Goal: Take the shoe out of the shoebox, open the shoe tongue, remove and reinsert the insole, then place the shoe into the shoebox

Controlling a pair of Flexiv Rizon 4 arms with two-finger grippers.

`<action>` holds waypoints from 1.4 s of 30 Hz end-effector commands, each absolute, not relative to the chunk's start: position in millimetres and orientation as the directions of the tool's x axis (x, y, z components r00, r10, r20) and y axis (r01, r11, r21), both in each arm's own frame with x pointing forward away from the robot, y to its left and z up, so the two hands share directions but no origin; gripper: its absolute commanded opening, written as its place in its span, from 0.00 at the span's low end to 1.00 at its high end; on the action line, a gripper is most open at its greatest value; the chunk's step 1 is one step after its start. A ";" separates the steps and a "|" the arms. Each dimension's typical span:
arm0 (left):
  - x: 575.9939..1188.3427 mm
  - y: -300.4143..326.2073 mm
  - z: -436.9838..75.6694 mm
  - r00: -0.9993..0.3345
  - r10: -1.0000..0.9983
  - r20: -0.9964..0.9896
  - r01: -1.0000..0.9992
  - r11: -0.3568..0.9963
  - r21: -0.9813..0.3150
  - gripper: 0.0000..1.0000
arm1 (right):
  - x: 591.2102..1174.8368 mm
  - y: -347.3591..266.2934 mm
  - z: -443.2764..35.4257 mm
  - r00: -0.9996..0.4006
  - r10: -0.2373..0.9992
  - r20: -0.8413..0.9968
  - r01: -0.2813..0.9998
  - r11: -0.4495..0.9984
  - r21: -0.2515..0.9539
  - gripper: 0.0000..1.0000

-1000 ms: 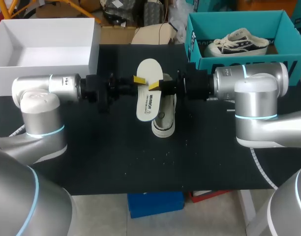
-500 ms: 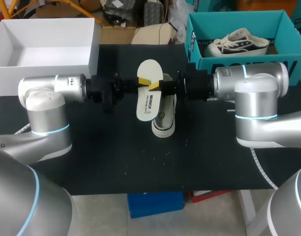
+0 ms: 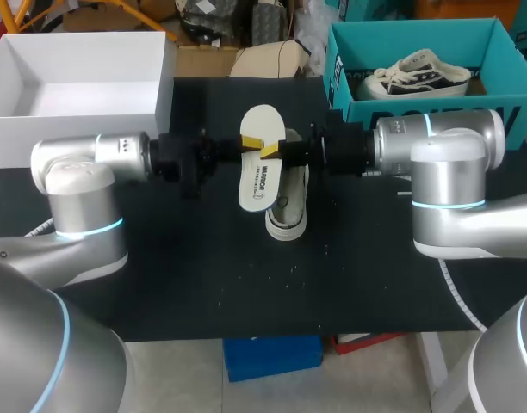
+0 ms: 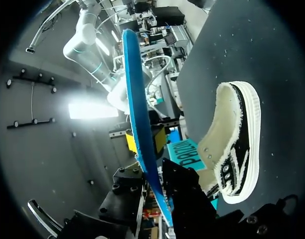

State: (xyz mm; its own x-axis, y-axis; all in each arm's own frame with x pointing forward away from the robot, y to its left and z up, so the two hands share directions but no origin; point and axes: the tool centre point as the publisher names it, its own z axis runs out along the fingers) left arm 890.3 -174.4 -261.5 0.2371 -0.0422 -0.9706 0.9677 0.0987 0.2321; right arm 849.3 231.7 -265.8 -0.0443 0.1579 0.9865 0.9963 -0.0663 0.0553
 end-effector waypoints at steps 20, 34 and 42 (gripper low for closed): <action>861.0 -161.5 -261.9 0.167 0.100 -0.981 0.982 0.067 0.174 0.00 | 853.0 215.4 -259.3 -0.072 0.227 0.971 0.989 -0.107 0.098 1.00; 784.7 -140.9 -268.8 0.022 0.402 -0.915 0.998 0.047 0.045 0.00 | 838.0 159.9 -239.8 -0.250 0.709 0.659 0.925 -0.027 0.380 1.00; 766.2 -140.6 -276.2 0.010 0.481 -0.877 0.998 0.049 0.038 0.00 | 837.1 157.0 -236.7 -0.262 0.728 0.633 0.916 -0.019 0.400 1.00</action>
State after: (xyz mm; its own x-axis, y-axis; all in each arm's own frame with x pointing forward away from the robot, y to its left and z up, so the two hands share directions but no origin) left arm 774.9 -141.2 -280.0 0.0140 0.4095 -0.9122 0.9991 0.0314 0.0295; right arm 835.9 157.5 -243.9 -0.3169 0.5804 0.7502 0.9064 -0.0478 0.4198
